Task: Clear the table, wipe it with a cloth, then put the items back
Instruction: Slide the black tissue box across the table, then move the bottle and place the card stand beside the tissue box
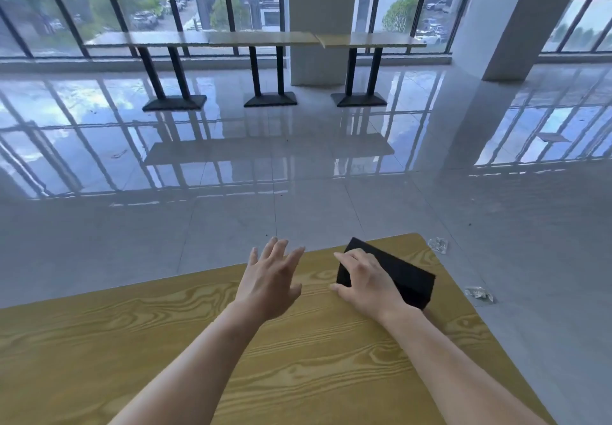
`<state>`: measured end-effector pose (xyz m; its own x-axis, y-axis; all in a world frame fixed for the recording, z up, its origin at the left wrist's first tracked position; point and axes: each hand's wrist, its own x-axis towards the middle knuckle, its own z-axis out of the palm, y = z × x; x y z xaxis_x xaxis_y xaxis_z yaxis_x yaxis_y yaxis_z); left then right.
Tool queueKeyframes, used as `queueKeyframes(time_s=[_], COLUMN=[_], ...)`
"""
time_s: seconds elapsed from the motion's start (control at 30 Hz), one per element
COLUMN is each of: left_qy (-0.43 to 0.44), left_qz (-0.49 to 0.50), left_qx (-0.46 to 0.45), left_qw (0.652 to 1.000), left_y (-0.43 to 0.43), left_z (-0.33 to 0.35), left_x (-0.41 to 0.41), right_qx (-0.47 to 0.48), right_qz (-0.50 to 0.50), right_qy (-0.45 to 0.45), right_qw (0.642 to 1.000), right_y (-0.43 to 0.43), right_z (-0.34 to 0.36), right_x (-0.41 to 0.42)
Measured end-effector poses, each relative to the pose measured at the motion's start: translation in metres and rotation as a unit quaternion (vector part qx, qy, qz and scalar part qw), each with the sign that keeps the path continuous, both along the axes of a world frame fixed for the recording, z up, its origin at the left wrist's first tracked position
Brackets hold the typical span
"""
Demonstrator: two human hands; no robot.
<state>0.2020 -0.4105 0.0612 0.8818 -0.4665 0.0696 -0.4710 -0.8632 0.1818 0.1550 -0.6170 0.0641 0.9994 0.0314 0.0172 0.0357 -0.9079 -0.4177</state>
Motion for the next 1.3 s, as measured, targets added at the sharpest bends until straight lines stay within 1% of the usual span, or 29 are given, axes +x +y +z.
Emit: queueKeyframes(time_s=[0.27, 0.47, 0.63, 0.83, 1.07, 1.17, 1.3], left_qy=[-0.024, -0.007, -0.012, -0.019, -0.042, -0.053, -0.055], left_qz=[0.070, 0.126, 0.153, 0.194, 0.240, 0.284, 0.339], left_qx=[-0.002, 0.018, 0.011, 0.012, 0.000, -0.013, -0.019], left_qw=[0.997, 0.992, 0.988, 0.981, 0.970, 0.957, 0.939], left_y=[0.153, 0.278, 0.358, 0.423, 0.463, 0.481, 0.525], left_z=[0.013, 0.012, 0.017, 0.025, 0.030, 0.033, 0.033], left_x=[-0.048, -0.083, -0.104, -0.119, -0.131, -0.142, -0.154], right_qx=[-0.013, -0.014, -0.012, -0.017, -0.022, -0.017, -0.001], right_qz=[0.074, 0.127, 0.151, 0.188, 0.237, 0.269, 0.304], right_qy=[-0.002, -0.009, -0.016, -0.009, -0.012, -0.020, -0.018], right_qw=[0.997, 0.992, 0.988, 0.982, 0.971, 0.963, 0.952], right_y=[0.142, 0.270, 0.354, 0.423, 0.464, 0.483, 0.527], right_z=[0.020, 0.030, 0.037, 0.044, 0.047, 0.048, 0.053], right_x=[-0.009, -0.023, -0.032, -0.041, -0.030, -0.018, -0.010])
